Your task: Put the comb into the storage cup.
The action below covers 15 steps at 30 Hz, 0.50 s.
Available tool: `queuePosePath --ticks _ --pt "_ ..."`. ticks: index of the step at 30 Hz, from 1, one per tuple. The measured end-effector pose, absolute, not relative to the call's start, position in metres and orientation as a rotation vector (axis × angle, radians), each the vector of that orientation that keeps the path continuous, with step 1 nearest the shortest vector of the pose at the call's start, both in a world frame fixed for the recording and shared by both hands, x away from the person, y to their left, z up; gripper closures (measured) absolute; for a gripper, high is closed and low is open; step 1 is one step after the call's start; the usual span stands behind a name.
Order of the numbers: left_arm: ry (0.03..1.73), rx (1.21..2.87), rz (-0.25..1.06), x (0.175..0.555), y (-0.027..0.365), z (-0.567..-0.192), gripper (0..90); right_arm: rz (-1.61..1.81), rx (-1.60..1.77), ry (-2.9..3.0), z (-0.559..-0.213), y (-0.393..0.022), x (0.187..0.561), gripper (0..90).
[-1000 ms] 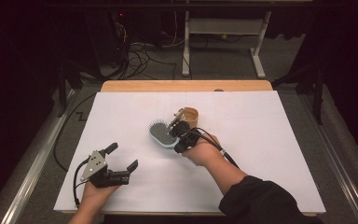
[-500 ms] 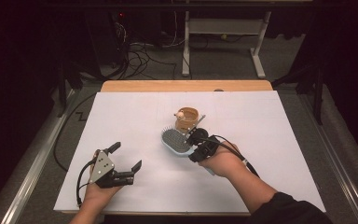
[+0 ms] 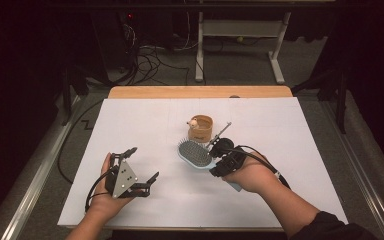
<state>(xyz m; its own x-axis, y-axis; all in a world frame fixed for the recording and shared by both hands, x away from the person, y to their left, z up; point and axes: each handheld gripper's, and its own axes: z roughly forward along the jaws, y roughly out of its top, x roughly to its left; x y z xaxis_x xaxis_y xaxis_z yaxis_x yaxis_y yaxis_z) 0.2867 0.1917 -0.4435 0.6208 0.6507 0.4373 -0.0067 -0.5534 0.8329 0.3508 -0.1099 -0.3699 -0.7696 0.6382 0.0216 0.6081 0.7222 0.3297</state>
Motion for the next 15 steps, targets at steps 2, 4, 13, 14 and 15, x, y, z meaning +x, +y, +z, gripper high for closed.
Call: queuePosePath --ticks 2,4,13,14,15 --pt "0.472 2.012 0.997 0.287 0.19 -0.442 6.0 0.49 1.003 2.843 -0.369 -0.108 0.349 71.5" --pt "0.437 2.043 1.032 0.287 0.188 -0.441 6.1 0.487 1.008 2.844 -0.368 -0.106 0.348 71.5" --pt "0.323 2.115 1.126 0.284 0.181 -0.444 7.1 0.483 0.947 2.875 -0.365 -0.092 0.344 71.5" --pt "0.323 2.115 1.126 0.284 0.181 -0.444 7.1 0.483 0.947 2.875 -0.365 -0.092 0.344 71.5" --pt "0.326 2.112 1.124 0.284 0.181 -0.445 7.1 0.478 0.947 2.876 -0.366 -0.091 0.345 71.5"
